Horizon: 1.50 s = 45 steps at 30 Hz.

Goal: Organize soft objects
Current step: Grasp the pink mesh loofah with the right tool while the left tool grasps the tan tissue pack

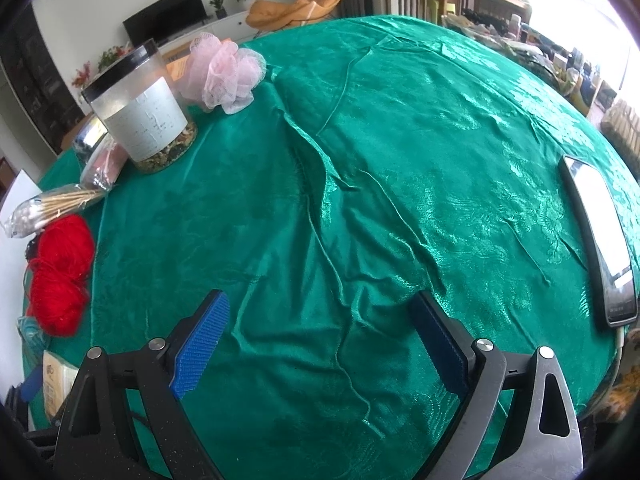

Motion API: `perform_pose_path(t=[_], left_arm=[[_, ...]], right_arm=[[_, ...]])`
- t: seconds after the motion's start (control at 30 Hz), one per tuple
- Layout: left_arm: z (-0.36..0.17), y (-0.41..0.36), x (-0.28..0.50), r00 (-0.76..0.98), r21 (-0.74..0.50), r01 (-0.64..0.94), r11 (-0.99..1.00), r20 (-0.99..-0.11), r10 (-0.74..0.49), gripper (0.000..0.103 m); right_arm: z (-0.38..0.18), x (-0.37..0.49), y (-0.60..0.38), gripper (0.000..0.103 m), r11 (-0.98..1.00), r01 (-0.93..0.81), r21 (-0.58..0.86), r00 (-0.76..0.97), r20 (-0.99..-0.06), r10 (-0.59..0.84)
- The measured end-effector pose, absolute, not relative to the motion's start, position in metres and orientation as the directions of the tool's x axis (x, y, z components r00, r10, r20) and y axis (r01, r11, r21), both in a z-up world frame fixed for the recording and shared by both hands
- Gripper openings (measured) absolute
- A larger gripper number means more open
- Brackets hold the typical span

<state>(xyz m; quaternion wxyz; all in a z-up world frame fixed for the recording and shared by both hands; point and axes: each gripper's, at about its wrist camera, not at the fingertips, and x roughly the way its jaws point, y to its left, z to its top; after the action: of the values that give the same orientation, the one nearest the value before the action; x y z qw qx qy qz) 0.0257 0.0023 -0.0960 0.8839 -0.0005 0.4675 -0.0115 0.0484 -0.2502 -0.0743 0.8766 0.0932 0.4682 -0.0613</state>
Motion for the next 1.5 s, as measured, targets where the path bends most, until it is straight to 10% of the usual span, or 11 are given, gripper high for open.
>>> perform_pose_path(t=[1.37, 1.5], left_arm=[[-0.091, 0.003, 0.013, 0.482, -0.007, 0.093, 0.996, -0.875, -0.051, 0.103], [-0.085, 0.0, 0.007, 0.494, -0.013, 0.141, 0.99, -0.865, -0.082, 0.073]], right_arm=[[-0.078, 0.049, -0.238, 0.094, 0.984, 0.179, 0.017, 0.528, -0.845, -0.082], [-0.078, 0.049, -0.239, 0.094, 0.984, 0.179, 0.017, 0.528, -0.845, -0.082]])
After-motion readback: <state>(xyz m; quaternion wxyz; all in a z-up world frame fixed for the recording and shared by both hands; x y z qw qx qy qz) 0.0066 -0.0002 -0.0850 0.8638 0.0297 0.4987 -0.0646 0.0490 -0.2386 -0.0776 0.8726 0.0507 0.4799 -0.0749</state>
